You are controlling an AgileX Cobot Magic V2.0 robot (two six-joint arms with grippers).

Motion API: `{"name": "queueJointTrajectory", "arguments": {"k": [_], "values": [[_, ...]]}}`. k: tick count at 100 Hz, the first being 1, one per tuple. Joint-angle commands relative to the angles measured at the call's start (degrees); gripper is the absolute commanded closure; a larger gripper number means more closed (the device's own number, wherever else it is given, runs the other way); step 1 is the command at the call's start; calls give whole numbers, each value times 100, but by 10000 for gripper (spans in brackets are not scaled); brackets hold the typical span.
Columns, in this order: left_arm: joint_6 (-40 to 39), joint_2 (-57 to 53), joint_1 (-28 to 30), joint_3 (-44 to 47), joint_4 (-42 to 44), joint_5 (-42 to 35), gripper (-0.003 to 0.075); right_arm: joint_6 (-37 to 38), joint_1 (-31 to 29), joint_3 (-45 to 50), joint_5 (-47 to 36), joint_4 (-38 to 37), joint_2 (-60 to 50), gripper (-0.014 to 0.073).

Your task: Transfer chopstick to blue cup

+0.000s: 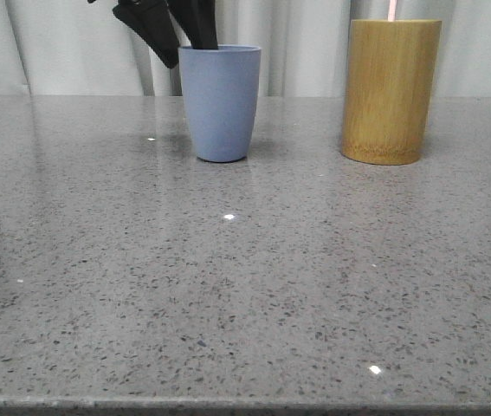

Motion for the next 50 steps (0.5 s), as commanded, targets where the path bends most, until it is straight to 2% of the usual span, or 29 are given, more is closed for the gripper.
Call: {"name": "queueJointTrajectory", "arguments": {"k": [1, 25, 38, 50], "values": [[-70, -331, -13, -290, -137, -159, 352, -12, -23, -214, -420, -17, 21, 172], [-70, -589, -13, -730, -69, -190, 353, -12, -23, -214, -573, -17, 21, 172], [-101, -956, -13, -730, 396, -220, 356, -17, -23, -214, -592, -17, 21, 172], [-210, -1381, -13, -659, 956, -165, 394, -16, -23, -214, -592, -17, 27, 172]]}}
